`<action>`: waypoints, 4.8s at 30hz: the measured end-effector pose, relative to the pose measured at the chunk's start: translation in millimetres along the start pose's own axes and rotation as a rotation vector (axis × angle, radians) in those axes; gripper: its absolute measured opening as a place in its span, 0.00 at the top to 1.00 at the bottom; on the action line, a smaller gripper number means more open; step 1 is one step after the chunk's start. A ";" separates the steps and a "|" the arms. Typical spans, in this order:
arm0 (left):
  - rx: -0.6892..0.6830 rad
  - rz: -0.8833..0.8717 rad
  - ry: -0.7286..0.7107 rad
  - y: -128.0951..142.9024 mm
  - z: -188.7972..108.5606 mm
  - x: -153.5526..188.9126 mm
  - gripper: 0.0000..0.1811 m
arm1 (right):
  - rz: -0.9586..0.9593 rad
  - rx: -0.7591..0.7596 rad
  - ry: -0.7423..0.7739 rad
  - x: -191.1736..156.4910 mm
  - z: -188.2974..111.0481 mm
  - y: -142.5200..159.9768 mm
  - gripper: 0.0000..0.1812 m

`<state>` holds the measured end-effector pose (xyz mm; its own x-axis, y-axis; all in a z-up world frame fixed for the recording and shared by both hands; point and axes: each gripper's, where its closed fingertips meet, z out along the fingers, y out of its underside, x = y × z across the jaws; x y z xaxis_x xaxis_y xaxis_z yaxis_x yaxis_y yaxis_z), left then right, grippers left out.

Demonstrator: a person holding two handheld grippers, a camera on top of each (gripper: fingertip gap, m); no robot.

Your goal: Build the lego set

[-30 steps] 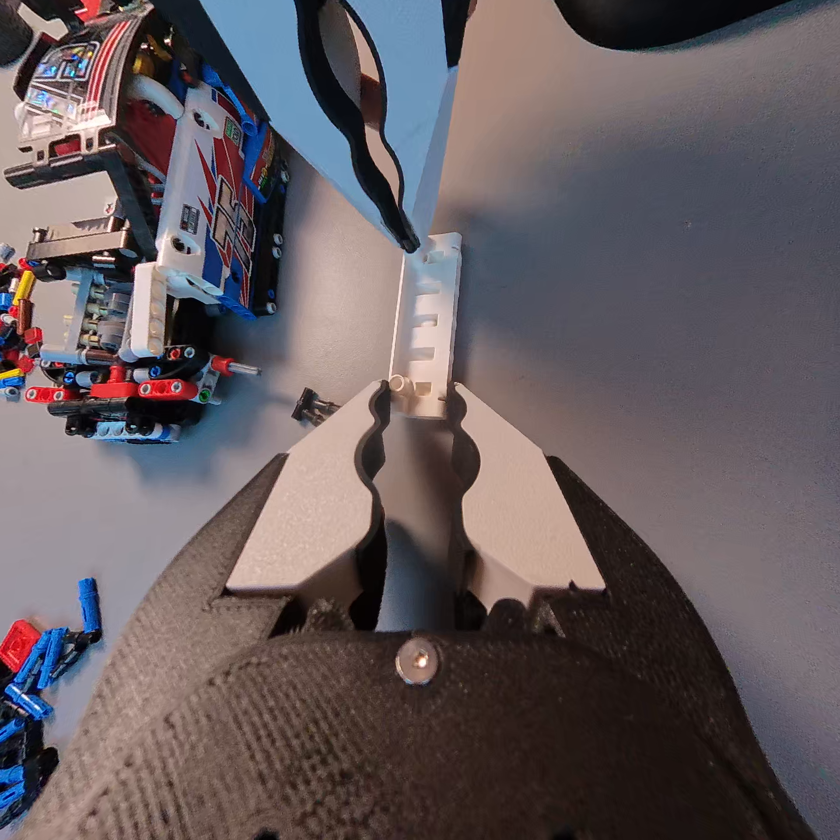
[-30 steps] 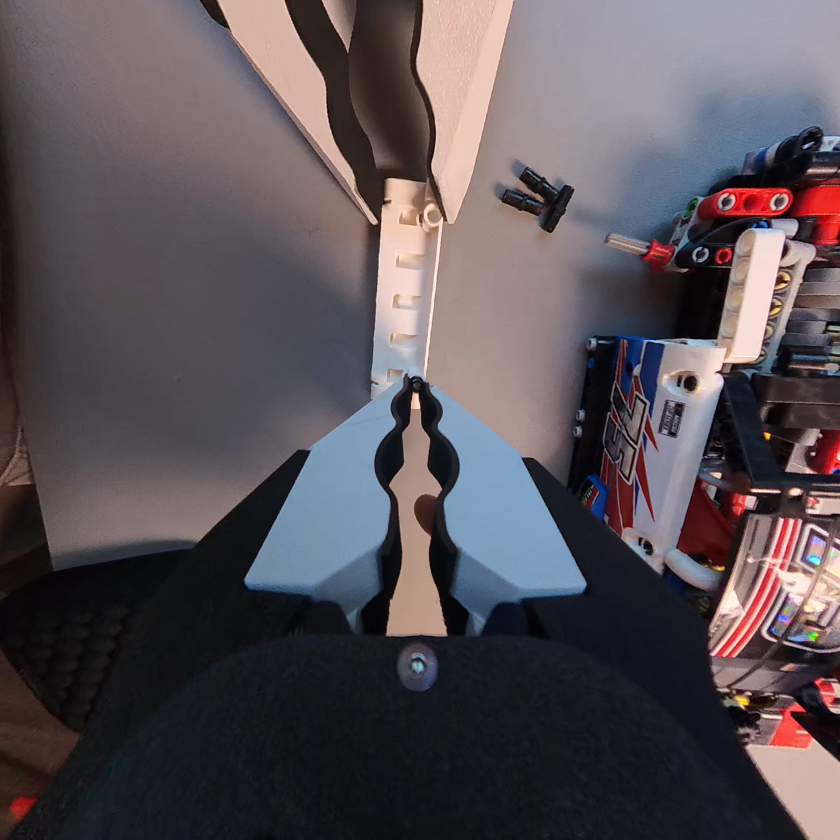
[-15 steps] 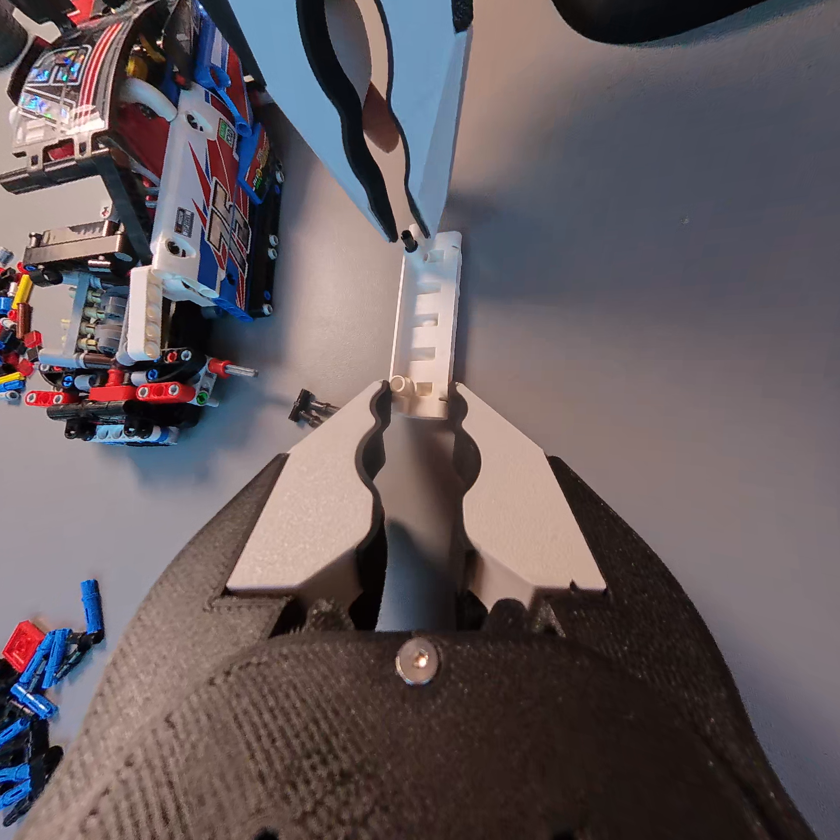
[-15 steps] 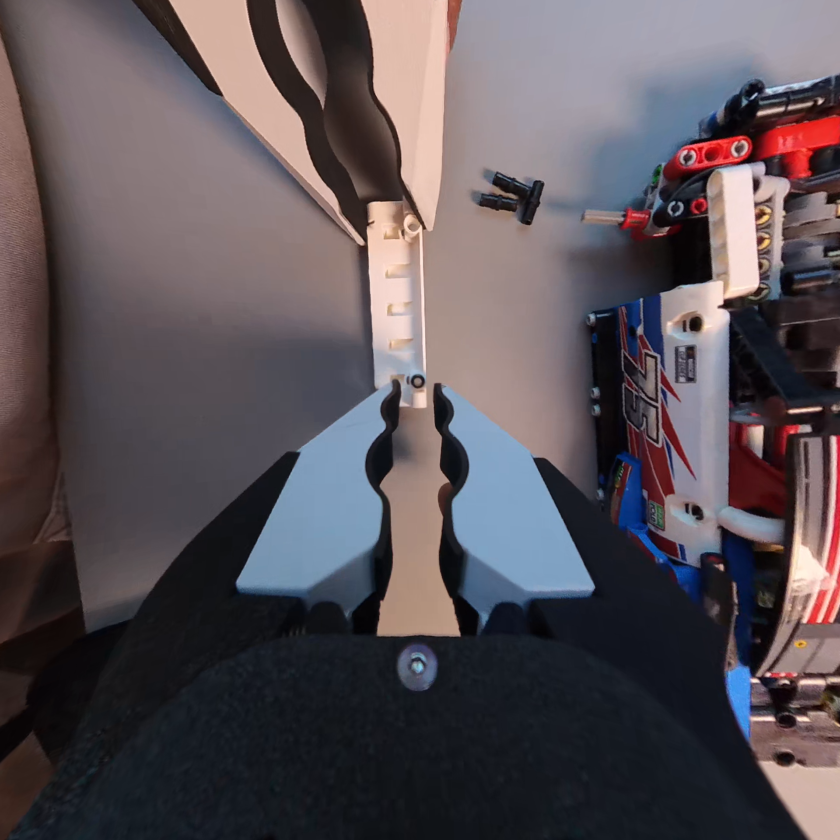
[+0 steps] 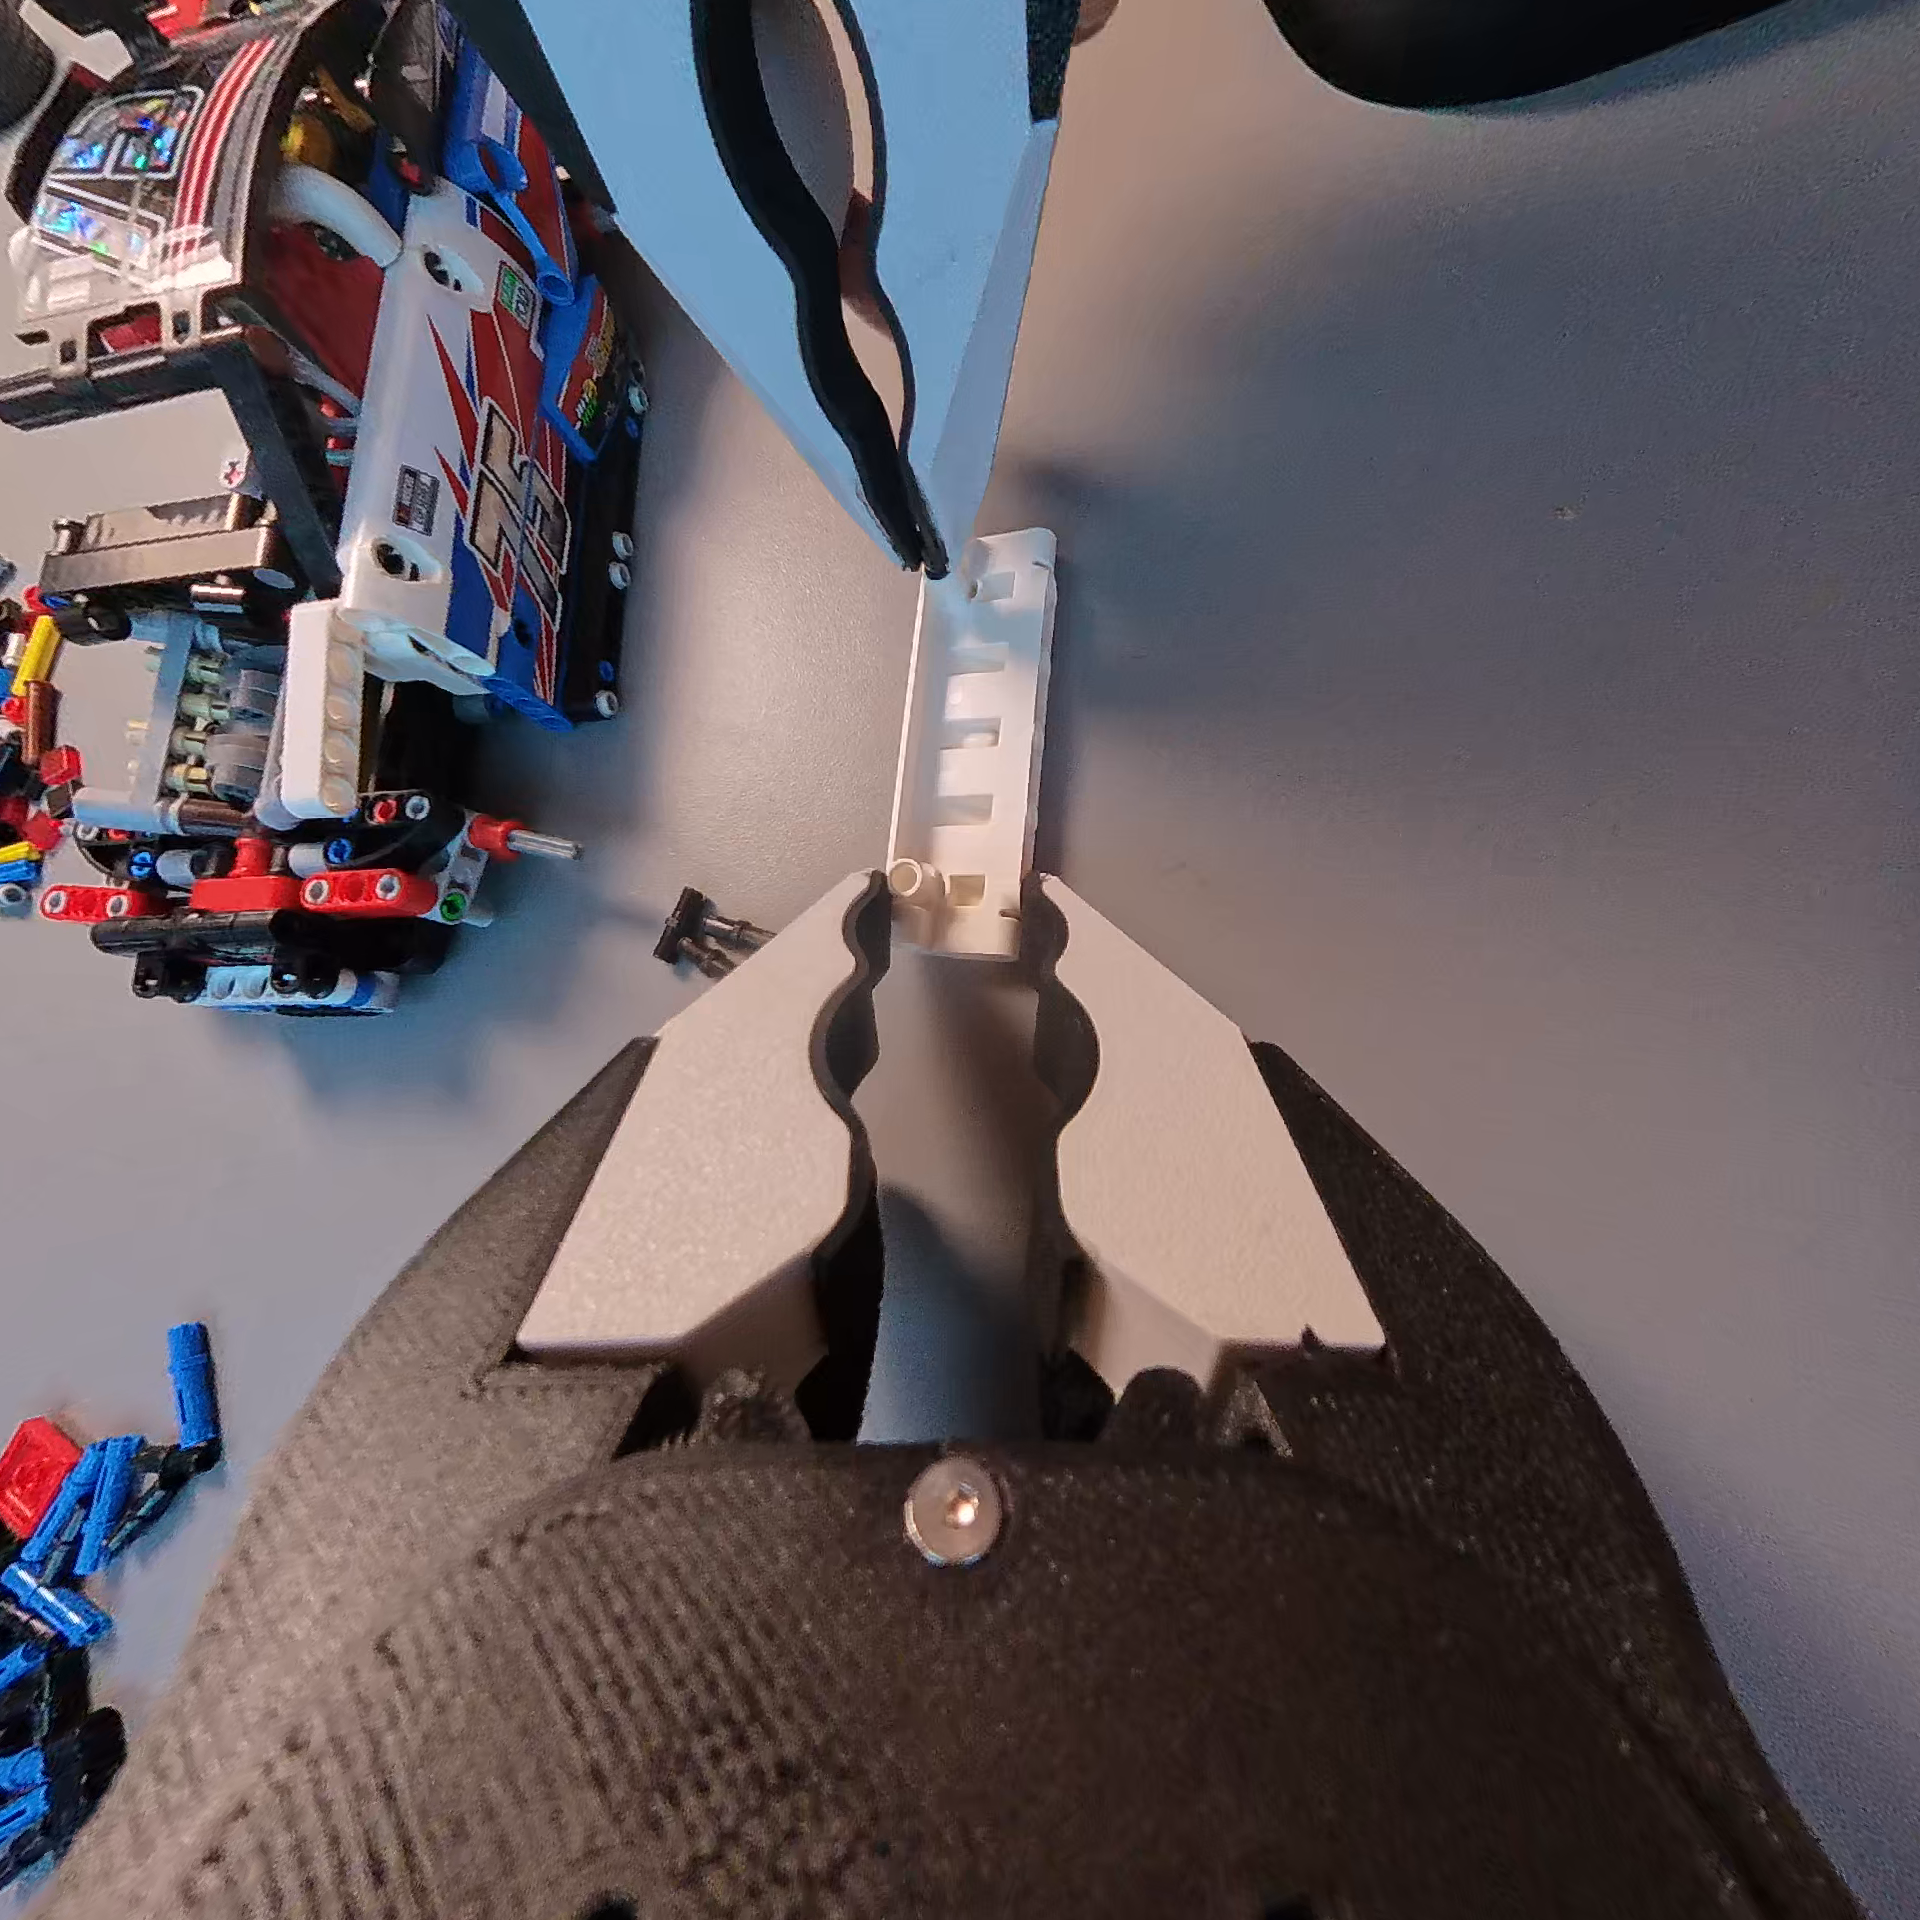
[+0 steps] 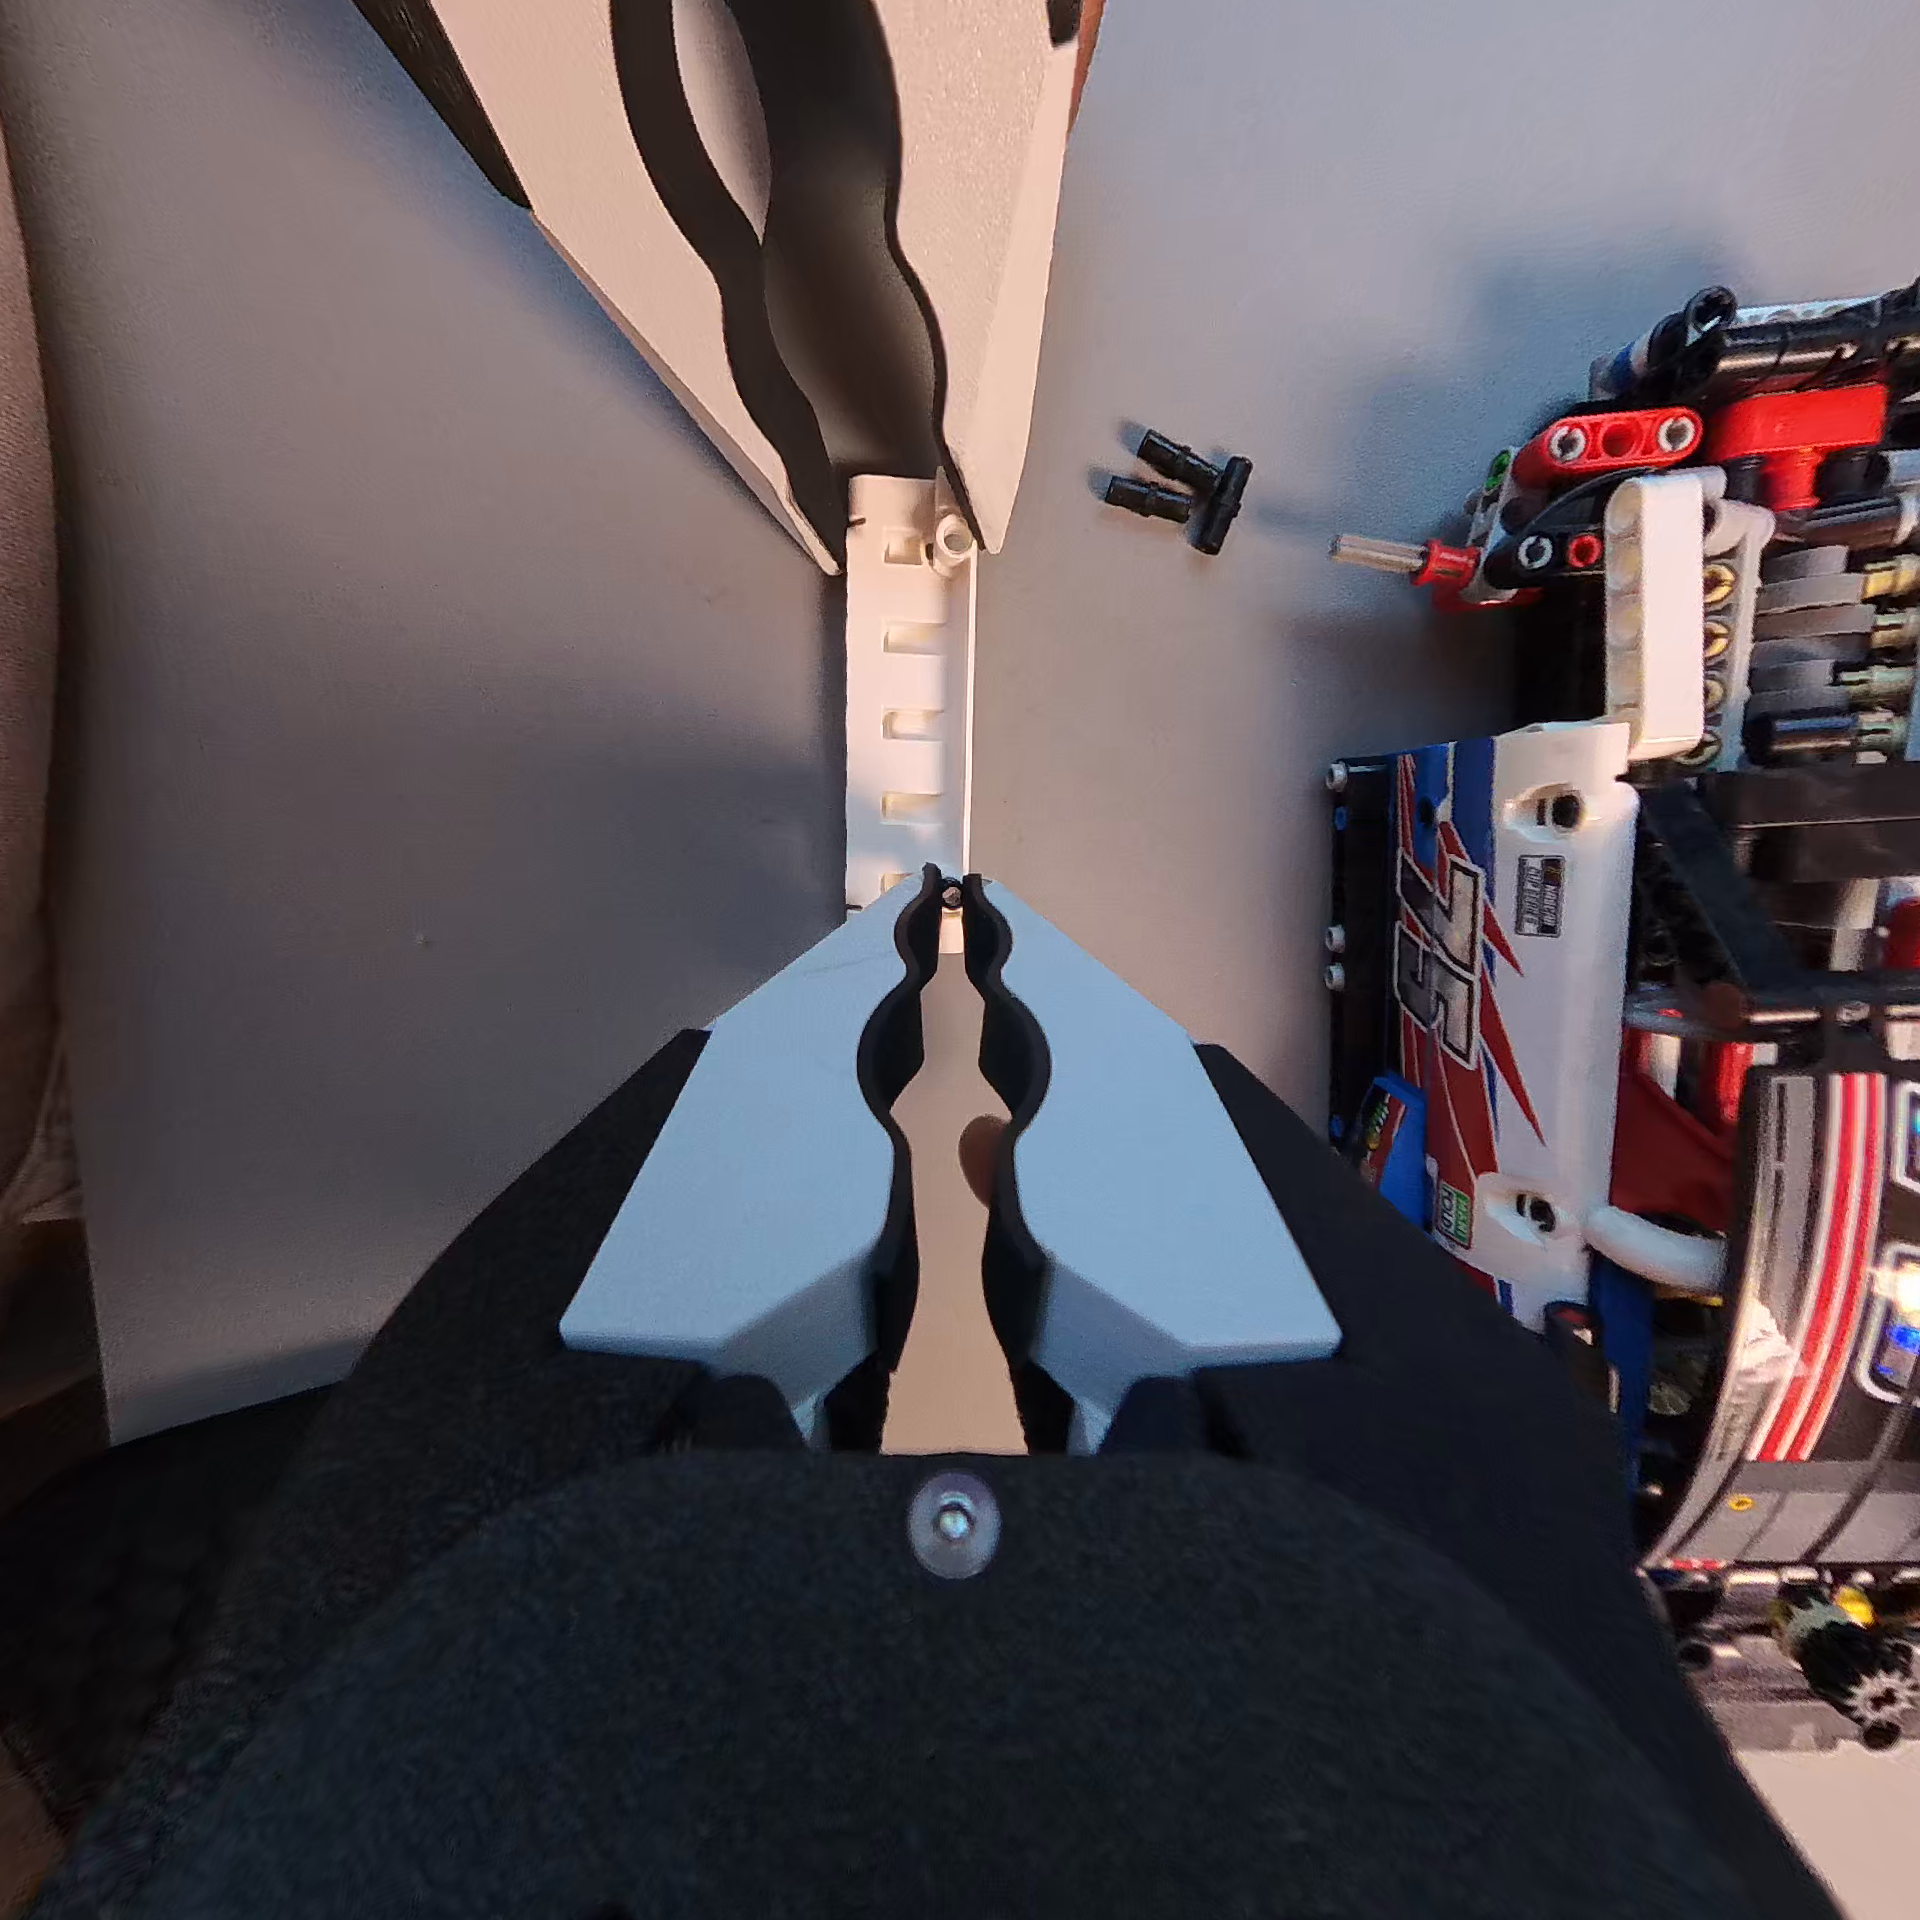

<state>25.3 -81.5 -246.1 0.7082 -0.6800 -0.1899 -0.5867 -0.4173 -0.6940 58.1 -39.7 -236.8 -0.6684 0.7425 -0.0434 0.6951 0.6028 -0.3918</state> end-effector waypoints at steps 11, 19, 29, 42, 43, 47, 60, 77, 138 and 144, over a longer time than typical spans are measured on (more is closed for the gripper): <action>0.003 -0.035 0.012 -0.6 -0.8 0.7 0.87 | 0.091 0.161 0.007 3.2 -13.9 -17.6 0.93; 0.079 -0.188 0.078 -8.3 -6.6 -2.1 0.86 | 0.148 0.275 0.136 39.5 -16.0 -34.3 0.93; 0.137 -0.392 0.030 15.8 -33.2 -56.2 0.89 | -0.015 0.195 0.129 42.8 22.8 -57.5 0.92; 0.069 -0.330 0.022 27.7 -20.9 -51.1 0.91 | 0.026 0.178 0.093 49.2 37.6 -59.3 0.97; 0.071 -0.326 0.027 27.1 -20.9 -50.1 0.91 | 0.022 0.181 0.096 49.9 37.9 -59.7 0.99; 0.086 -0.294 0.032 23.7 -21.1 -47.4 0.90 | -0.009 0.184 0.109 49.5 36.9 -59.9 0.99; 0.350 -0.157 0.099 -29.7 -42.9 -25.9 0.99 | -0.119 0.370 0.113 5.4 -14.4 -80.0 0.99; 0.793 -0.529 0.507 -78.4 -93.6 -21.5 0.99 | -0.055 0.873 0.141 -14.3 -79.8 -113.6 1.00; 0.064 -0.062 -0.011 1.6 -0.5 -3.9 0.87 | -0.084 -0.280 -0.139 5.8 19.7 -49.8 0.99; 0.066 -0.048 -0.016 1.3 -0.1 -3.1 0.87 | 0.013 -0.374 -0.165 5.5 20.4 -49.4 1.00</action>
<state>22.3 -80.0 -246.3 0.7413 -0.6503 -0.1662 -0.5251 -0.4077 -0.7470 14.7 -71.4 -236.4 -0.6712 0.7125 -0.2046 0.7318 0.6809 -0.0299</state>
